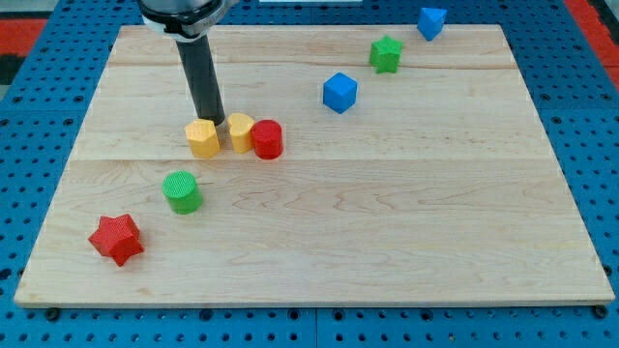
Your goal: Move yellow hexagon below the yellow heart
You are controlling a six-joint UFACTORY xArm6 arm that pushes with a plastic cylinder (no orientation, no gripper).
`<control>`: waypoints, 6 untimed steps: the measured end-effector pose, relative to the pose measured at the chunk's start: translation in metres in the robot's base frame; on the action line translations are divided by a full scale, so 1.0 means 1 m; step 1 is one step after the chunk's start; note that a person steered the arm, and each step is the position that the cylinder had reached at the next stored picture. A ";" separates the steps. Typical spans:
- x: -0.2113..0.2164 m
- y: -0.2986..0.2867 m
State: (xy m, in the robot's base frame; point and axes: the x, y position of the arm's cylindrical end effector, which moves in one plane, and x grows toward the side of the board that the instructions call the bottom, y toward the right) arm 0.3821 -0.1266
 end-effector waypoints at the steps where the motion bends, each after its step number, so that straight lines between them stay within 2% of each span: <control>1: 0.000 -0.010; 3: 0.012 -0.038; 5: 0.048 0.012; 6: 0.055 0.013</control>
